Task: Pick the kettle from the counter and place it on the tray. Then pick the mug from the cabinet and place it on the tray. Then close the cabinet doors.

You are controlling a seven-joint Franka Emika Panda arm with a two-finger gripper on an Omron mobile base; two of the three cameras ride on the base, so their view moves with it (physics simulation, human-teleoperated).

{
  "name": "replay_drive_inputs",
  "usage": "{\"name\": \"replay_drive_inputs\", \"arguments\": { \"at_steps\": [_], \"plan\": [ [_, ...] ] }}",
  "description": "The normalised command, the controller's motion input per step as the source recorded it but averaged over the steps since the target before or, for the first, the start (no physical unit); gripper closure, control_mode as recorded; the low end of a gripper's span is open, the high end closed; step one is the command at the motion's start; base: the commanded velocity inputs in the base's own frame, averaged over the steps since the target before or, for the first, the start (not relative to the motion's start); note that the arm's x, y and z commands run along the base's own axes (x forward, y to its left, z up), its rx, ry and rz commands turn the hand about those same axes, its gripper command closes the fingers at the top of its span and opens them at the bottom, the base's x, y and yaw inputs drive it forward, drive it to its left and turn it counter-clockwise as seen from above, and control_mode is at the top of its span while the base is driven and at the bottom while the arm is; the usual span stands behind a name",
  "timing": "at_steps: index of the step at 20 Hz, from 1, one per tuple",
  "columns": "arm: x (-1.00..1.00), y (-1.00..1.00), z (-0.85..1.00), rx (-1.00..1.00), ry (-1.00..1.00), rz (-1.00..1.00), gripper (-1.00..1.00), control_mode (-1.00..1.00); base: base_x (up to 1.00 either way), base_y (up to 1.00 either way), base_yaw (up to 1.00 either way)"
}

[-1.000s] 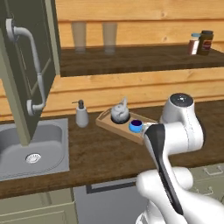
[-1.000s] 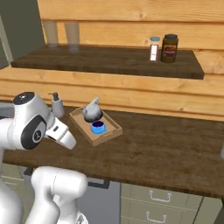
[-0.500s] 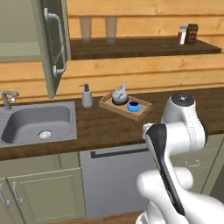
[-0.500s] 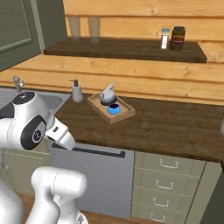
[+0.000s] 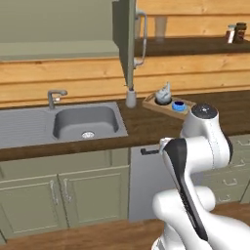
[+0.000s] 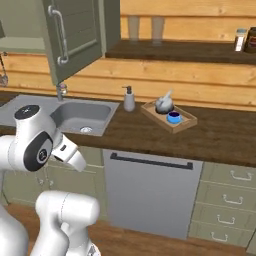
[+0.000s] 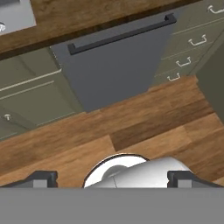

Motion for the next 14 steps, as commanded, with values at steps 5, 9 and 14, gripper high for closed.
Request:
{"name": "replay_drive_inputs", "arguments": {
  "at_steps": [5,9,14],
  "plan": [
    [0.00,0.00,0.00,0.00,0.00,0.00,-1.00,1.00,-0.04,1.00,-0.03],
    [0.00,0.00,0.00,0.00,0.00,0.00,-1.00,1.00,0.24,1.00,-0.02],
    [0.00,0.00,0.00,0.00,0.00,0.00,-1.00,1.00,0.58,0.78,0.00]
  ]
}}
